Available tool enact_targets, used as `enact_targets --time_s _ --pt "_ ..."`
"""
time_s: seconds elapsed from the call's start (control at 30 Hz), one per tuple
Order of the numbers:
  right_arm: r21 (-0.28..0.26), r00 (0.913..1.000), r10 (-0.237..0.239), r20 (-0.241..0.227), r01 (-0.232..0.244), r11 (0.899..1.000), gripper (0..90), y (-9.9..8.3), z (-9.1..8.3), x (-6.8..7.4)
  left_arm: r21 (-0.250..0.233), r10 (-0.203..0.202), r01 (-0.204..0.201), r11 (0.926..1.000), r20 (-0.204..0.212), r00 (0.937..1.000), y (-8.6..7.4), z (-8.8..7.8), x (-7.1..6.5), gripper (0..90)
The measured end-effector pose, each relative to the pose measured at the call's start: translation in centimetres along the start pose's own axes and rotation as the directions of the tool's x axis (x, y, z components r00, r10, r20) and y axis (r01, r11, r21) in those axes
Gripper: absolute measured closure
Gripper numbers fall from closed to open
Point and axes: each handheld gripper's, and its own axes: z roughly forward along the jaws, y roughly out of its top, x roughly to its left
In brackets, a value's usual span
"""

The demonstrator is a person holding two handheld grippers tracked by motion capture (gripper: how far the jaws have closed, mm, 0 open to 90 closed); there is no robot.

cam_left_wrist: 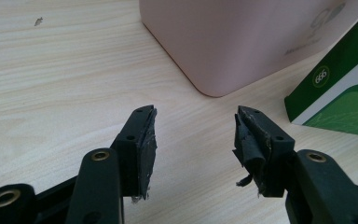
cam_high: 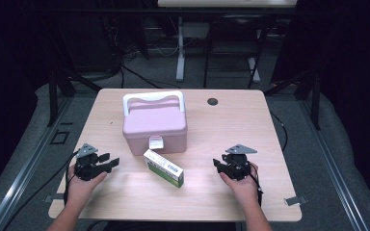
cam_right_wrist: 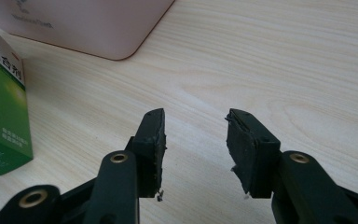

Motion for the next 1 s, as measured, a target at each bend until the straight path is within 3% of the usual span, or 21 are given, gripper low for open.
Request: enact_targets --time_s 0.1,0.13,0.33,0.4,0.63,0.73,0.9,1.0 --pt "-0.005 1.0 -0.002 -0.001 0.002 1.0 54.8 0.0 0.0 0.1 -0.007 0.006 -0.005 1.0 0.004 1.0 0.0 0.0 -0.1 47.7" --pt "0.004 0.9997 0.007 -0.023 -0.007 1.0 55.4 0.1 0.1 0.1 -0.012 0.006 -0.006 0.9999 0.004 1.0 0.0 -0.1 -0.2 47.1" --pt "-0.005 0.9982 -0.014 -0.058 0.014 1.0 55.2 0.5 0.4 0.8 -0.012 0.031 -0.031 0.9995 0.001 0.9995 -0.2 -0.1 -0.4 45.8" --pt "-0.02 0.9963 -0.01 -0.085 0.008 1.0 55.5 0.8 0.3 1.4 -0.016 0.029 -0.029 0.9994 -0.001 0.9996 -0.1 -0.3 -0.4 45.9" --pt "-0.023 0.9927 -0.038 -0.115 0.035 0.999 56.7 1.2 0.0 2.1 -0.022 0.021 -0.021 0.9995 0.007 0.9997 -0.2 -0.4 -0.3 46.6" --pt "-0.037 0.9858 -0.021 -0.167 0.015 0.999 56.3 1.6 -0.2 2.4 -0.03 0.036 -0.036 0.9989 0.013 0.9993 -0.3 -0.5 -0.4 47.7" --pt "-0.053 0.9789 -0.053 -0.198 0.043 0.998 55.9 2.1 -0.5 3.4 -0.03 0.04 -0.04 0.9988 0.007 0.9992 -0.3 -0.6 -0.4 47.9" --pt "-0.069 0.967 -0.093 -0.237 0.079 0.994 55.0 2.5 -0.7 4.7 -0.018 0.052 -0.052 0.9985 0.003 0.9987 -0.2 -0.7 -0.4 47.8"
